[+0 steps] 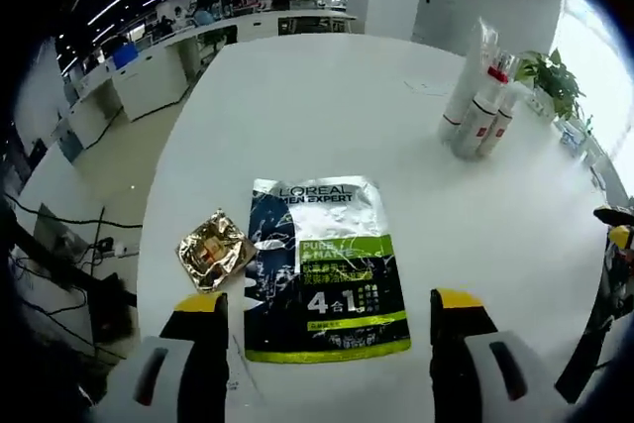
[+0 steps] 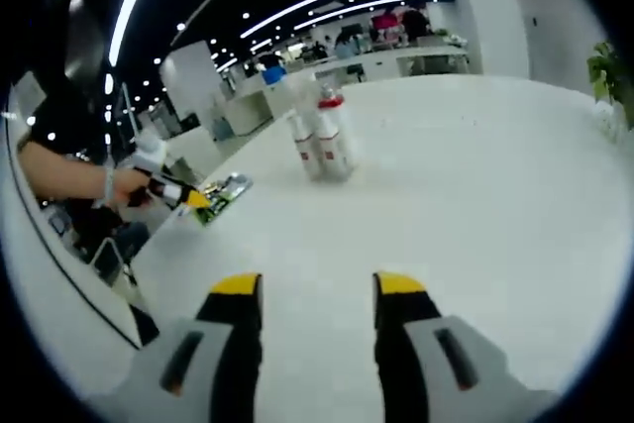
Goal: Arrange the skincare products in the storage area until every visible bottle or jar stands upright without overlapping.
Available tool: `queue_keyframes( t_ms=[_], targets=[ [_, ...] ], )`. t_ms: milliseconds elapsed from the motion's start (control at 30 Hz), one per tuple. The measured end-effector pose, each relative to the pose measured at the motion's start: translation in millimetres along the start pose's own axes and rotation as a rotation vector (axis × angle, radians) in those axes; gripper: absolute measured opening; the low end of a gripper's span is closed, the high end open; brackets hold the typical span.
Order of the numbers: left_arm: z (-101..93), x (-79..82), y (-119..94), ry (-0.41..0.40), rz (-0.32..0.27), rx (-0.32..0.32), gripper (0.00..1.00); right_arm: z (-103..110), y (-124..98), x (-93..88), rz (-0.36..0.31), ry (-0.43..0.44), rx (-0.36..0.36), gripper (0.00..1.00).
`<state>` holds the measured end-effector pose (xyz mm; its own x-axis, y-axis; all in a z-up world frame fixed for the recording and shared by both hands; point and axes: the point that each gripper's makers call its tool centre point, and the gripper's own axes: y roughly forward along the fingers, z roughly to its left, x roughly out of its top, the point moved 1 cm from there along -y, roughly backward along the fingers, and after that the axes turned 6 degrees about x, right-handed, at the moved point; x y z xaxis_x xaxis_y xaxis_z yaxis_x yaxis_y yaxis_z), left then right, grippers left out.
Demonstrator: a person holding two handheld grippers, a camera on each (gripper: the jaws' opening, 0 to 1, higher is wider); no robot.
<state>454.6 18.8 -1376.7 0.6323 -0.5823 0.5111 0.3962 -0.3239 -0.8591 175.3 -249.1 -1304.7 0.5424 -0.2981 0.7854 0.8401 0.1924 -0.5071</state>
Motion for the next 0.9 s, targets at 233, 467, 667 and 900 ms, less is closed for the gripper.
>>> queue_keyframes(
  t_ms=[233, 467, 667, 900],
  targets=[
    [-7.1, -6.9, 14, 0.03, 0.047, -0.011, 0.89, 0, 5, 6.5, -0.008, 0.016, -0.025, 0.42],
    [-2.9, -5.9, 22, 0.037, 0.057, 0.019, 0.93, 1, 6, 6.9, -0.003, 0.008, -0.034, 0.41],
    [-2.5, -3.1, 24, 0.01, 0.035, 0.026, 0.94, 1, 4, 7.2, 0.003, -0.004, -0.044, 0.4],
    [0.1, -0.9, 22, 0.003, -0.025, 0.027, 0.78, 3, -4, 0.7, -0.002, -0.008, -0.06, 0.38]
  ],
)
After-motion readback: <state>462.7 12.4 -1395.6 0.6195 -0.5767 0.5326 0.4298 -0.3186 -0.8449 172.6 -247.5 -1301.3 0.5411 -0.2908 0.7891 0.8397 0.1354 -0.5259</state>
